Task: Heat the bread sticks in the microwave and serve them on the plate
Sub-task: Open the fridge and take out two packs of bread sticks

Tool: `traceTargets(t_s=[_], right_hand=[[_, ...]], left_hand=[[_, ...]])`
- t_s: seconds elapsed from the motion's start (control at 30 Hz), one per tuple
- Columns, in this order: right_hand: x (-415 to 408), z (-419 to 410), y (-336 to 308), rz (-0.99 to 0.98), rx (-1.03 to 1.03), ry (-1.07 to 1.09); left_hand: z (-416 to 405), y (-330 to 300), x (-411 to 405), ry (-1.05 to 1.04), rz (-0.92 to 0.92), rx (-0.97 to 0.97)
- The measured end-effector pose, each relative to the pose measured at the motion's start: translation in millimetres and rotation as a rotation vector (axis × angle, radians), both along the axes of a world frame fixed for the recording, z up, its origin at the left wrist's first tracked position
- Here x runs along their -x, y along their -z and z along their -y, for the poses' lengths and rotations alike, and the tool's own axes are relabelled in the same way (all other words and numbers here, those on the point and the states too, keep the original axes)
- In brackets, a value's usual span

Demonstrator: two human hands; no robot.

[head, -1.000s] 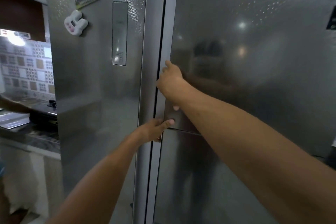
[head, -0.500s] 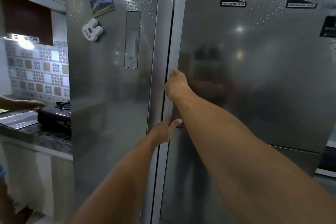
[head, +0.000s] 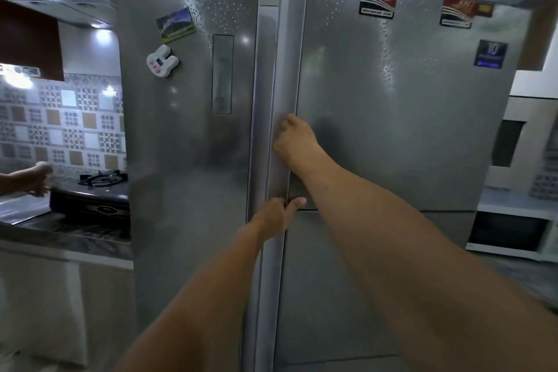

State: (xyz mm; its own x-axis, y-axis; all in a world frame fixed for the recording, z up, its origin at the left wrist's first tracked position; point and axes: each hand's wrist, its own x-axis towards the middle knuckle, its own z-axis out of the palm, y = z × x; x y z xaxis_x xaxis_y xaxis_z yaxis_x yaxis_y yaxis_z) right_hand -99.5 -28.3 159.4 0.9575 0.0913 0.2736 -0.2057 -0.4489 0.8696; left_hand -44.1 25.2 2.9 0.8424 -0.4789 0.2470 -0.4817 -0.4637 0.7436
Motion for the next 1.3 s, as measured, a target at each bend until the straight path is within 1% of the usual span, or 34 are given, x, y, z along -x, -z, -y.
traceTargets(t_s=[0.13, 0.23, 0.33, 0.4, 0.5, 0.57, 0.63, 0.7, 0.77, 0.83, 0.9, 0.97, 1.03, 1.07, 1.17, 1.2, 1.23, 1.27, 1.3], right_hand=[[33.6, 0.1, 3.5, 0.013, -0.008, -0.048], [67.0, 1.3, 3.2, 0.012, -0.004, -0.077], [104.3, 4.7, 1.9, 0.027, 0.005, -0.091], [135.2, 8.1, 1.4, 0.042, -0.013, -0.117], [181.2, 17.8, 4.9, 0.077, -0.029, -0.158], [210.8, 25.3, 8.3, 0.099, -0.015, -0.172], [240.0, 35.0, 10.9, 0.095, -0.01, -0.182], [268.4, 46.0, 12.5, 0.074, -0.022, -0.18], [292.4, 62.1, 16.4, 0.1, 0.015, -0.181], [317.0, 76.7, 21.5, 0.148, 0.033, -0.218], [344.8, 91.1, 27.3, 0.168, -0.028, -0.248], [371.3, 103.0, 34.2, 0.163, -0.085, -0.192], [394.9, 114.6, 44.3, 0.194, -0.19, -0.136], [405.7, 119.1, 51.9, 0.231, -0.282, -0.117], [434.9, 122.4, 84.4, 0.438, -0.697, -0.128], [443.6, 122.3, 95.8, 0.517, -0.86, -0.127], [452.1, 121.7, 104.8, 0.593, -1.028, -0.113], [459.0, 121.5, 111.9, 0.669, -1.182, -0.101], [466.5, 122.3, 118.2, 0.749, -1.329, -0.094]], left_hand=[[-8.6, -4.7, 30.9, 0.012, 0.059, -0.087], [-10.1, -3.2, 62.7, 0.023, 0.066, -0.085], [-8.8, -3.2, 99.5, 0.002, 0.118, -0.075], [-6.7, -4.1, 130.5, -0.02, 0.206, -0.133], [0.5, -6.2, 182.9, 0.001, 0.392, -0.25], [5.0, -9.0, 219.9, 0.034, 0.525, -0.434], [8.7, -4.9, 248.3, 0.1, 0.584, -0.576], [11.0, 5.4, 272.5, 0.206, 0.69, -0.708], [14.8, 18.5, 295.1, 0.263, 0.739, -0.736], [17.3, 25.8, 316.9, 0.319, 0.758, -0.721], [21.4, 34.5, 332.0, 0.484, 0.868, -0.675], [28.6, 46.1, 335.9, 0.738, 1.032, -0.7], [39.6, 57.5, 335.4, 0.896, 1.278, -0.704], [46.1, 60.1, 341.2, 0.925, 1.43, -0.704], [69.5, 60.8, 370.5, 0.97, 1.625, -0.753], [79.0, 59.8, 380.7, 0.953, 1.676, -0.827], [86.6, 57.9, 391.1, 0.899, 1.707, -0.928], [96.1, 60.1, 398.2, 0.832, 1.765, -0.985], [108.5, 65.6, 403.4, 0.814, 1.827, -0.976]])
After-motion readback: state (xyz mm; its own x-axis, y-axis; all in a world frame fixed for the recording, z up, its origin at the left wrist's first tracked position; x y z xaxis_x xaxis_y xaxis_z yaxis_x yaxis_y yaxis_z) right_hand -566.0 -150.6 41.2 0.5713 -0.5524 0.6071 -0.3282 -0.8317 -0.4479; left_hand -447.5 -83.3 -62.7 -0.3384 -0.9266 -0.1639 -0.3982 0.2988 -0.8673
